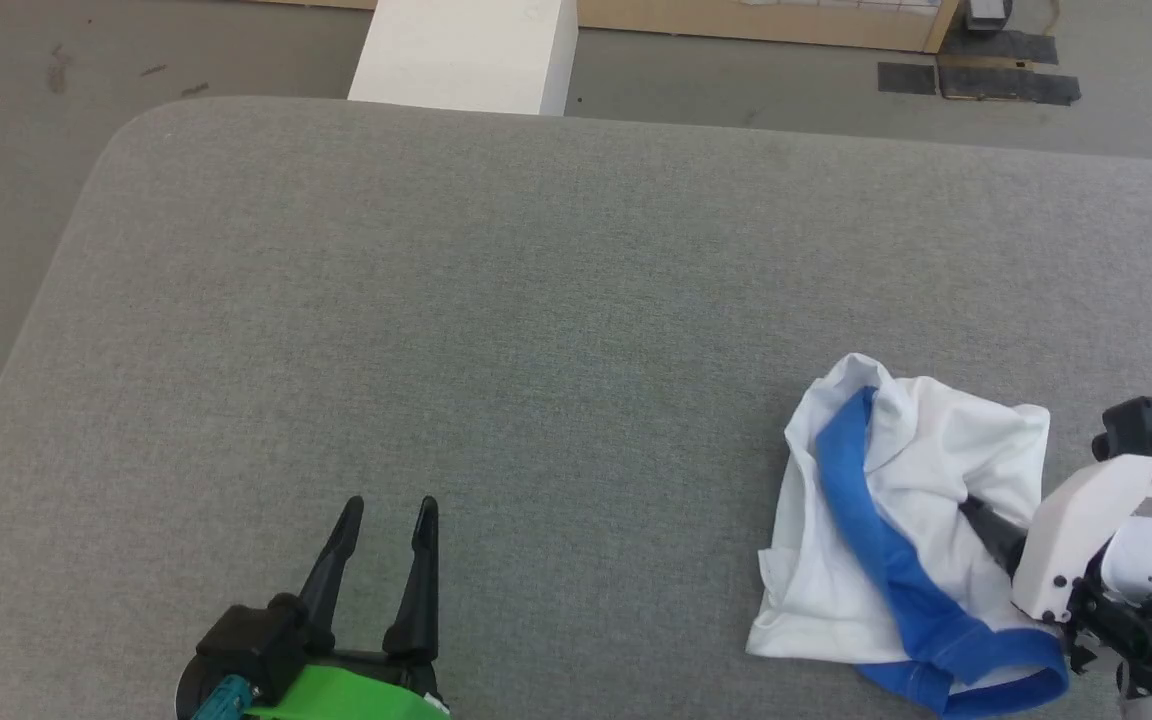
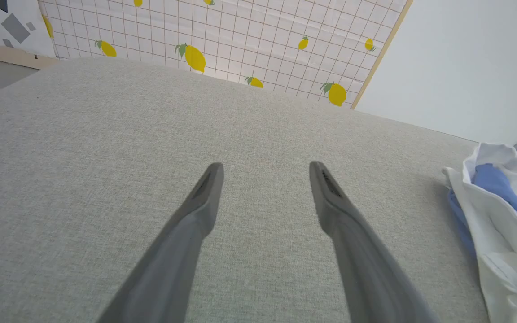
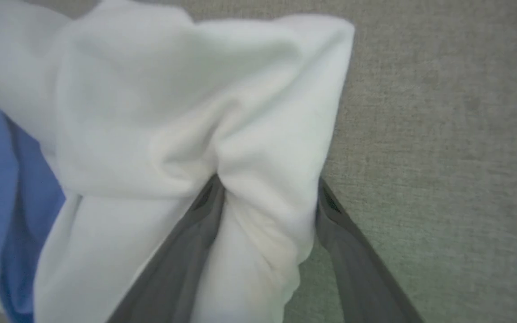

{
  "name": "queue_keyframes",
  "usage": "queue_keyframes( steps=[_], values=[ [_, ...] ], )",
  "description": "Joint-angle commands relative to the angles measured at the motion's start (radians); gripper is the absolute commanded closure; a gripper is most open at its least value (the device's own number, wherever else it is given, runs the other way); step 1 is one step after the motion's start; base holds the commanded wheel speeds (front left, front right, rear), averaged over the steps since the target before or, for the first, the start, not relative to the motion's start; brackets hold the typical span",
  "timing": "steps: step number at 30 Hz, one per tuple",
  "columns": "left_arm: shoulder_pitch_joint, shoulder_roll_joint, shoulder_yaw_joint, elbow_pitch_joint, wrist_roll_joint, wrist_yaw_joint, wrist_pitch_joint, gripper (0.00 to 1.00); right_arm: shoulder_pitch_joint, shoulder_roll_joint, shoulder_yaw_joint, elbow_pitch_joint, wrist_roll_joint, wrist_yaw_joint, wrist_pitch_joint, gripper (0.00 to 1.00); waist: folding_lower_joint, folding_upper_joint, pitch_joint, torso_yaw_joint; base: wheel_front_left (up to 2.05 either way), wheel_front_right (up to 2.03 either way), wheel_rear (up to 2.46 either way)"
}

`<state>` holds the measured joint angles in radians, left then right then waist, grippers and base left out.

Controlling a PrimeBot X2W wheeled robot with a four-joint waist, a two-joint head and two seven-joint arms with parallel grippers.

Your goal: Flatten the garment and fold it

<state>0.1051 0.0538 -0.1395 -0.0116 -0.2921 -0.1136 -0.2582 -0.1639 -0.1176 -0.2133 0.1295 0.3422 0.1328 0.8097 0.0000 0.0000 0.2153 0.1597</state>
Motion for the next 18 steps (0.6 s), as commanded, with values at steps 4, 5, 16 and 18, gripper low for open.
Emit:
queue_keyframes(
  steps=[4,5,16,18],
  values=[
    [-0.014,-0.004,0.000,0.009,-0.013,0.002,-0.004,0.00,-0.013,-0.010,0.015,0.014,-0.014,-0.002,-0.001,1.00,0.0000,0.0000,-0.017,-0.006,0.00,0.00,0.00],
    [-0.012,-0.004,0.001,0.010,-0.014,0.003,-0.004,0.00,-0.014,-0.016,0.023,0.009,-0.014,-0.002,-0.005,1.00,0.0000,0.0000,-0.022,-0.009,0.00,0.00,0.00],
    [-0.017,-0.004,-0.019,-0.008,0.014,0.001,-0.004,0.00,-0.045,-0.091,0.150,-0.080,0.025,-0.002,-0.061,1.00,0.0000,0.0000,-0.043,-0.075,0.00,0.00,0.00],
    [-0.023,-0.004,-0.024,-0.007,0.020,0.000,-0.004,0.00,-0.058,-0.104,0.171,-0.079,0.028,-0.002,-0.072,1.00,0.0000,0.0000,-0.043,-0.088,0.00,0.00,0.00]
  ],
)
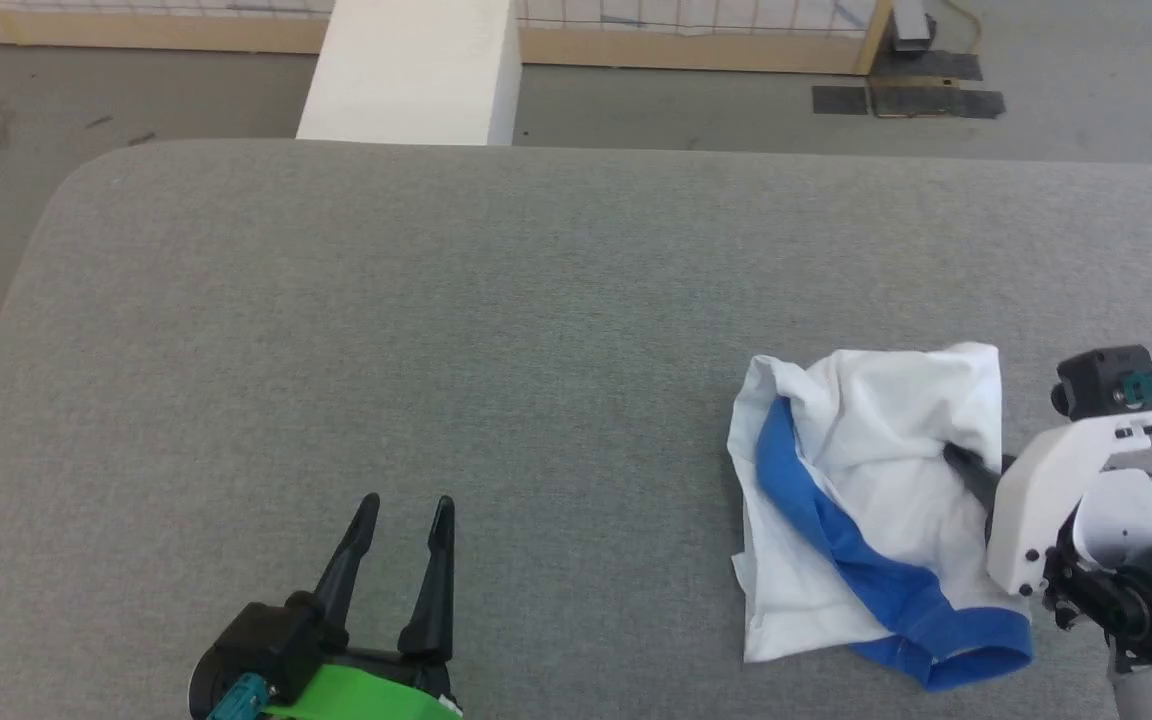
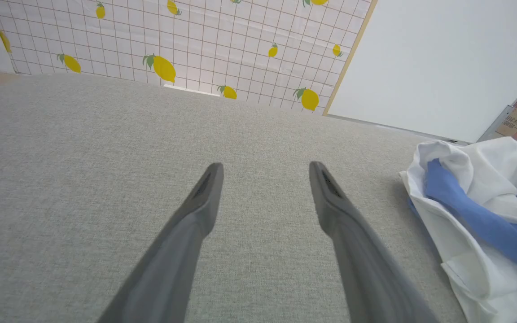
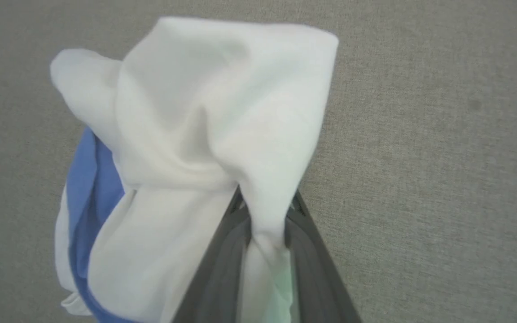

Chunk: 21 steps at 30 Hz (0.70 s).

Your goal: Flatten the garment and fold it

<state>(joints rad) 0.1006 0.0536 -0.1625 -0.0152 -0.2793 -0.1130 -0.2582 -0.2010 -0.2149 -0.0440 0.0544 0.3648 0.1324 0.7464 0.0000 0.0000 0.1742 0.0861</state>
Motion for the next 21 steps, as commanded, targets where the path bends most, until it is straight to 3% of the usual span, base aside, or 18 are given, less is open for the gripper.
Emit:
queue_keyframes(
  steps=[1,12,21],
  values=[
    [-0.020,-0.003,-0.002,-0.003,0.010,-0.002,-0.004,0.00,-0.027,-0.014,0.013,-0.002,0.005,-0.002,-0.013,1.00,0.0000,0.0000,-0.002,-0.021,0.00,0.00,0.00],
    [-0.045,0.022,-0.037,0.002,0.028,-0.009,-0.004,0.00,-0.146,-0.106,0.090,0.076,-0.011,-0.002,-0.060,1.00,0.0000,0.0000,0.024,-0.102,0.00,0.00,0.00],
    [-0.097,0.053,-0.076,-0.055,0.062,-0.009,0.025,0.00,-0.243,-0.175,0.074,0.125,-0.027,-0.002,-0.083,1.00,0.0000,0.0000,0.098,-0.170,0.00,0.00,0.00]
  ],
)
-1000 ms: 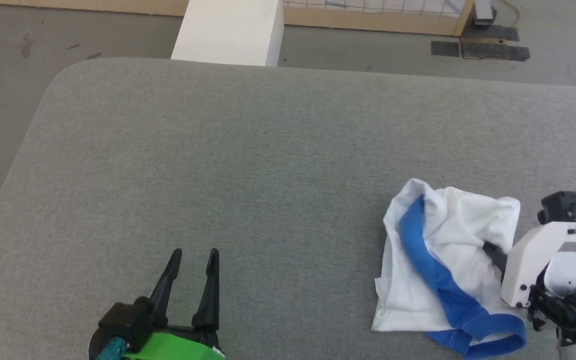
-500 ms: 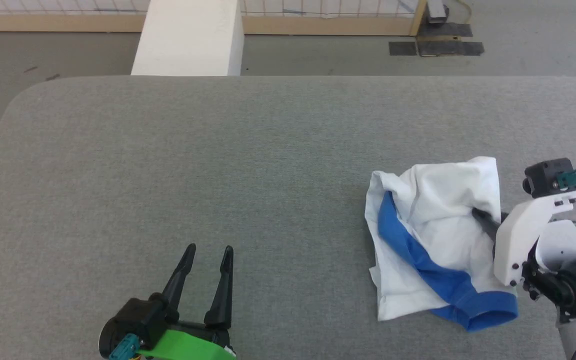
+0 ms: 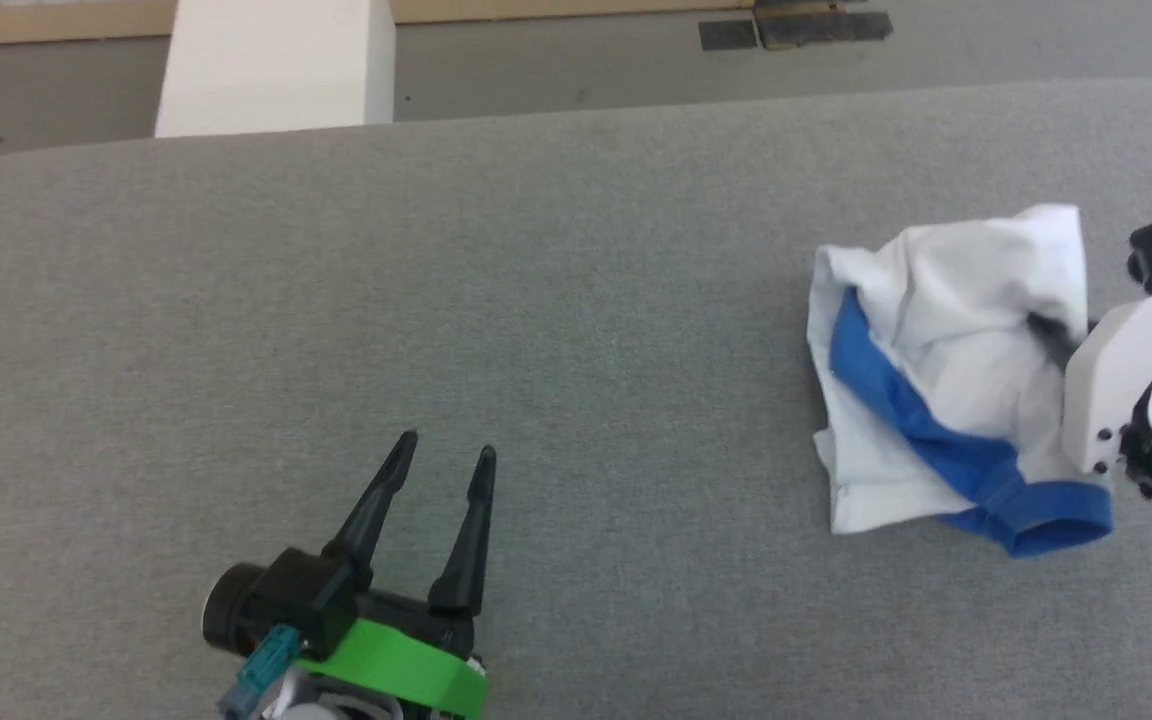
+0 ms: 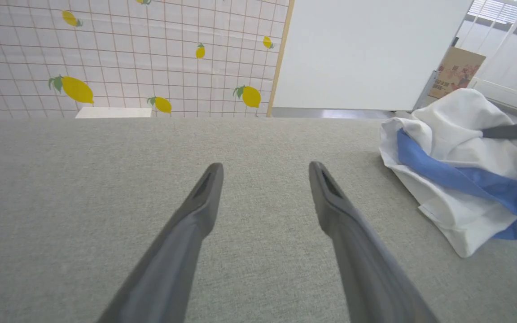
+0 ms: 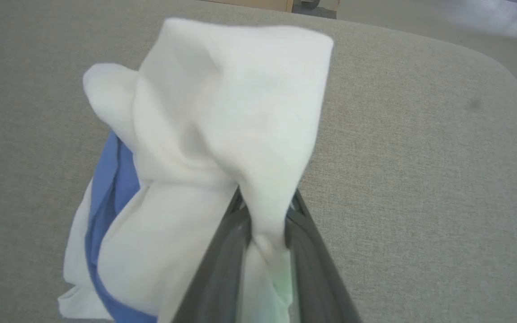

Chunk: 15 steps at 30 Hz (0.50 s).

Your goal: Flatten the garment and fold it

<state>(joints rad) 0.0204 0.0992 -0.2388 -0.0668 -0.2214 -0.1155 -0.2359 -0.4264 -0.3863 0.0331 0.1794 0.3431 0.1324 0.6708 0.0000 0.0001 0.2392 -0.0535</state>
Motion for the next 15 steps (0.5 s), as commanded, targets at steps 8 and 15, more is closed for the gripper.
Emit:
queue_keyframes(
  steps=[8,15],
  values=[
    [-0.086,0.046,-0.024,-0.087,0.042,-0.007,0.050,0.00,-0.122,-0.076,-0.037,0.006,-0.032,-0.002,-0.020,1.00,0.0000,-0.0001,0.153,-0.086,0.00,0.00,0.00],
    [-0.146,0.081,-0.012,-0.168,0.063,-0.004,0.082,0.00,-0.213,-0.150,-0.091,0.014,-0.048,-0.002,-0.040,1.00,0.0000,-0.0001,0.269,-0.109,0.00,0.00,0.00]
  ],
)
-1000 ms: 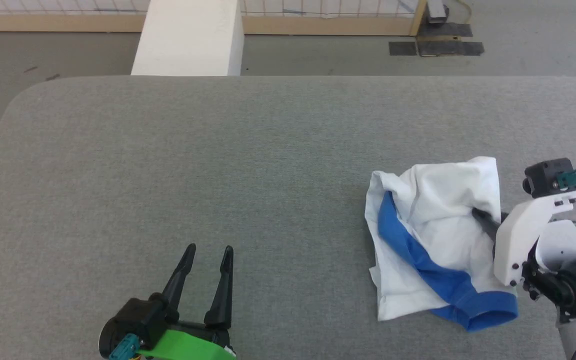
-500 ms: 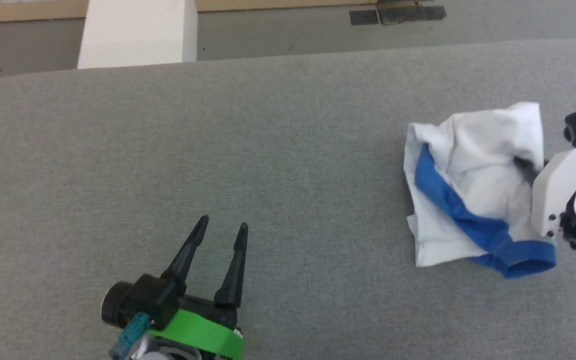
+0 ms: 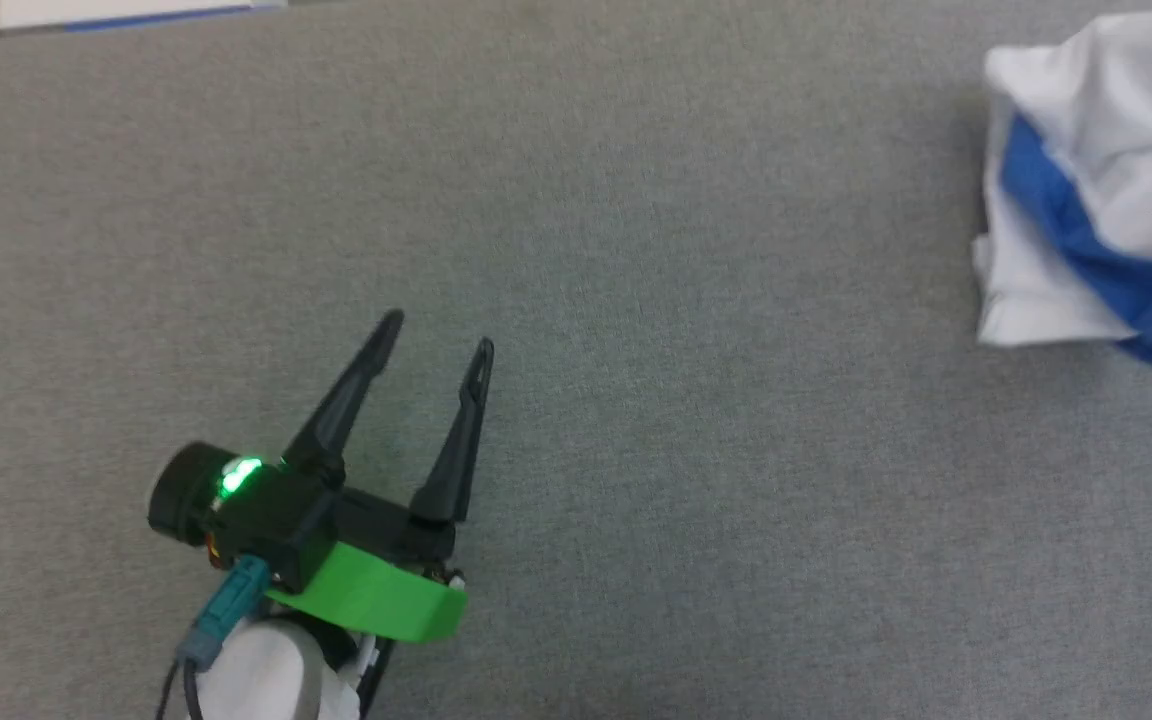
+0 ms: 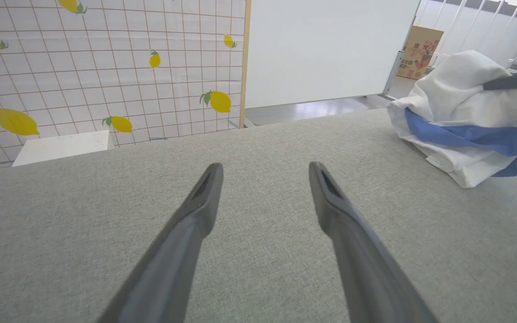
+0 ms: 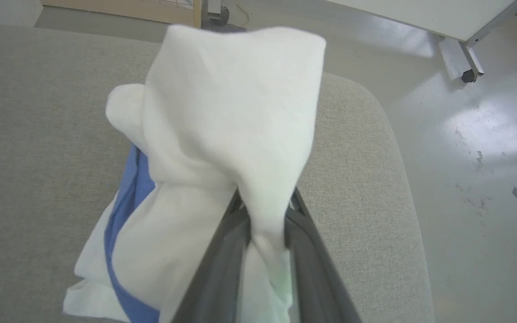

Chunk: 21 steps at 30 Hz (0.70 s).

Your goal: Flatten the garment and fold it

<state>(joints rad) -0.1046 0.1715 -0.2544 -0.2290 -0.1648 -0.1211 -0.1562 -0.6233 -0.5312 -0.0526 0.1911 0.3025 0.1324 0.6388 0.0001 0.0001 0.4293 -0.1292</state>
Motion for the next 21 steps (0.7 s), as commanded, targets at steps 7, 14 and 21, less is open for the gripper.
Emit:
queue_keyframes(
  steps=[7,14,21],
  values=[
    [-0.077,0.042,0.013,-0.080,0.031,0.005,0.041,0.00,-0.078,-0.030,-0.085,0.082,-0.027,-0.002,-0.061,1.00,-0.0001,-0.0001,0.188,-0.047,0.00,0.00,0.00],
    [-0.091,0.066,0.019,-0.123,0.046,0.013,0.075,0.00,-0.117,-0.033,-0.135,0.136,-0.046,-0.002,-0.111,1.00,-0.0001,-0.0001,0.248,-0.085,0.00,0.00,0.00],
    [-0.104,0.084,0.016,-0.148,0.052,0.014,0.102,0.00,-0.127,-0.066,-0.182,0.191,-0.067,-0.002,-0.166,1.00,-0.0001,-0.0001,0.285,-0.116,0.00,0.00,0.00]
  ],
)
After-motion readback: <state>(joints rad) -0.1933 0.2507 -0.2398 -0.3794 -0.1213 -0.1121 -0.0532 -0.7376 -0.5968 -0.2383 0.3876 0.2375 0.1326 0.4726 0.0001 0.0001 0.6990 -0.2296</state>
